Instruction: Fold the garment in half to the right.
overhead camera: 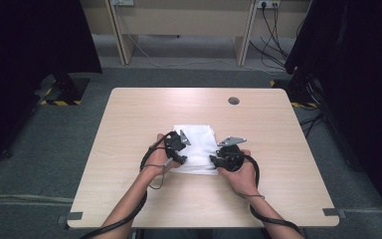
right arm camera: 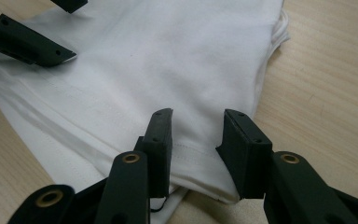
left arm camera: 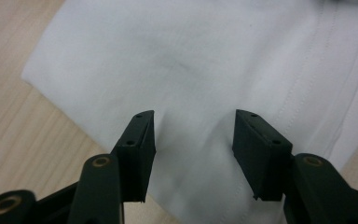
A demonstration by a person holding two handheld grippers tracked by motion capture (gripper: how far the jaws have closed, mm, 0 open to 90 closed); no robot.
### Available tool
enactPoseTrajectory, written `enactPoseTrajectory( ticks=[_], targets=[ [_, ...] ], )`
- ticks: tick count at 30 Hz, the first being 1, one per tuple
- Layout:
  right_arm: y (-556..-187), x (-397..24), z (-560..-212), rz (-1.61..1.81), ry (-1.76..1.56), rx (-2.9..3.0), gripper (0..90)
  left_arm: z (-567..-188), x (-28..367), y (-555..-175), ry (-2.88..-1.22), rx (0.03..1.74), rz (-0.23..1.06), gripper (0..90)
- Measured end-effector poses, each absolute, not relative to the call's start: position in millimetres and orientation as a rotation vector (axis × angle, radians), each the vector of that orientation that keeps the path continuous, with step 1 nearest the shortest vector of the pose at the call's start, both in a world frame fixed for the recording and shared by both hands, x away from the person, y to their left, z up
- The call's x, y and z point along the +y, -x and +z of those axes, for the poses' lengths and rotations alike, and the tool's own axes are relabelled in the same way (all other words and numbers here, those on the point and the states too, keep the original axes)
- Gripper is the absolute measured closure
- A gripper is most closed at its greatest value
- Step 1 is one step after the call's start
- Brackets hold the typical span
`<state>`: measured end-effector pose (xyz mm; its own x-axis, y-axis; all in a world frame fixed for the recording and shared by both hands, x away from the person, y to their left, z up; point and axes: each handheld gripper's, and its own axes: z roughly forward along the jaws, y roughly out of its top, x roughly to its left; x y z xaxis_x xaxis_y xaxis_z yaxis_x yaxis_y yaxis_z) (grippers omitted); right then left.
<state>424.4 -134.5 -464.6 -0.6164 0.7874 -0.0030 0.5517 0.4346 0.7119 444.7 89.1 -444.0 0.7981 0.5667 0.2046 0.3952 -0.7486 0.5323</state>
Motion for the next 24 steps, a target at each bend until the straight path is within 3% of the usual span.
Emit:
enactPoseTrajectory(
  ticks=[8,24],
  targets=[
    [-416.3,-127.6,-457.0,1.013,-1.087,2.37,62.0,-437.8,103.3,-427.5,-2.482,0.742,0.513,47.9],
    [-426.8,-128.4,-468.4,0.989,-1.121,2.358,60.8,-450.6,102.3,-436.8,-2.485,0.78,0.53,48.6]
  ],
)
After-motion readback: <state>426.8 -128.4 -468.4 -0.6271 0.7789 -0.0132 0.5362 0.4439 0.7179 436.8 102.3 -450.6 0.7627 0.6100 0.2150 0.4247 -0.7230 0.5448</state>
